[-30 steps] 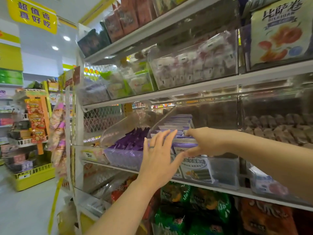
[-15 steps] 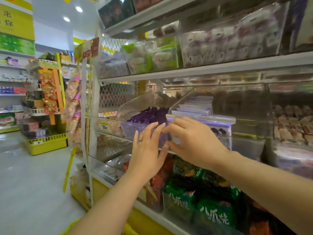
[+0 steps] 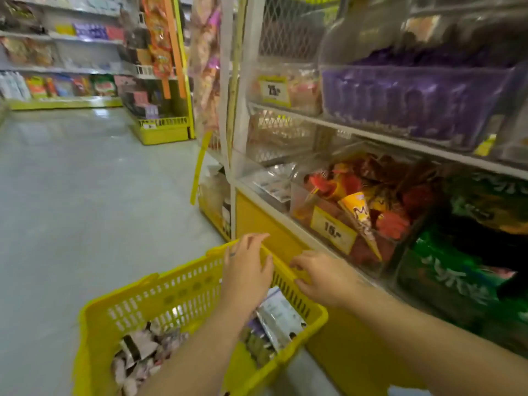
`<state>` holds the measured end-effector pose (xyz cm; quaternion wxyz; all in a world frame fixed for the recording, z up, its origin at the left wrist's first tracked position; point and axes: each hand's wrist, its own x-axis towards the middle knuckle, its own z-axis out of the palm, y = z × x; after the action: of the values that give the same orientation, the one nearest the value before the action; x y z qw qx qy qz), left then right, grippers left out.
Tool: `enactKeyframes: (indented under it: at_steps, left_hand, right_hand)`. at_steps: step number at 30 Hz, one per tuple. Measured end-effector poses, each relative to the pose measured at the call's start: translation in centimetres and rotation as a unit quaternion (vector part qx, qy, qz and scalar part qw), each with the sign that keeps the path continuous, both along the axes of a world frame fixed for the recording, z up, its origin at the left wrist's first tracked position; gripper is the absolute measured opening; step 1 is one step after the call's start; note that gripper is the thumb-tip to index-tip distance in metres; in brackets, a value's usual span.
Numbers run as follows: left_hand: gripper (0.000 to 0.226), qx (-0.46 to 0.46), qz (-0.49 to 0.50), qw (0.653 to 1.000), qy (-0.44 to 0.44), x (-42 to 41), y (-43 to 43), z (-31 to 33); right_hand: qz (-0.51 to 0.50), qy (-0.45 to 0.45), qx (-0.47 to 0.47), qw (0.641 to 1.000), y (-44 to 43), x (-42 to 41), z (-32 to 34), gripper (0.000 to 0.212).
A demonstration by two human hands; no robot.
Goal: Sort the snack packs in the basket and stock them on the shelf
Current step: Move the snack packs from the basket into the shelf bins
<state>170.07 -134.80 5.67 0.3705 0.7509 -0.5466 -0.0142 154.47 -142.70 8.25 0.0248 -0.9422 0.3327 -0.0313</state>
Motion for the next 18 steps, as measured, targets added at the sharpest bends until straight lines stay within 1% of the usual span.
enactKeyframes:
  at_steps: [4,7,9,11,13,16,18]
  left_hand:
    - [0.041,0.090,0.024,0.994,0.056,2.6,0.1,-7.0]
    - [0.036,0.137,0.036,0.984,0.111,3.5,0.3,-11.5]
    - [0.032,0.164,0.037,0.977,0.133,3.7,0.4,-14.0]
    - [0.029,0.179,0.039,0.972,0.149,3.8,0.5,-15.9]
    - [0.029,0.187,0.047,0.966,0.172,3.7,0.6,-17.3]
    - [0.029,0.191,0.045,0.960,0.198,3.5,0.7,-18.6]
    - [0.031,0.193,0.046,0.952,0.232,3.4,0.6,-19.2]
  right_hand:
    - [-0.038,0.065,0.094,0.993,-1.9,2.4,-6.1,0.042]
    - [-0.060,0.075,0.163,0.982,-2.5,4.1,-10.2,0.059]
    - [-0.070,0.073,0.186,0.977,-2.3,5.0,-12.8,0.065]
    - [-0.092,0.076,0.182,0.976,-1.9,5.7,-15.1,0.070]
    - [-0.111,0.082,0.158,0.978,-1.6,6.1,-16.8,0.077]
    - [-0.131,0.101,0.151,0.975,-1.5,6.9,-18.2,0.094]
    - [-0.139,0.113,0.153,0.972,-1.9,7.3,-18.4,0.102]
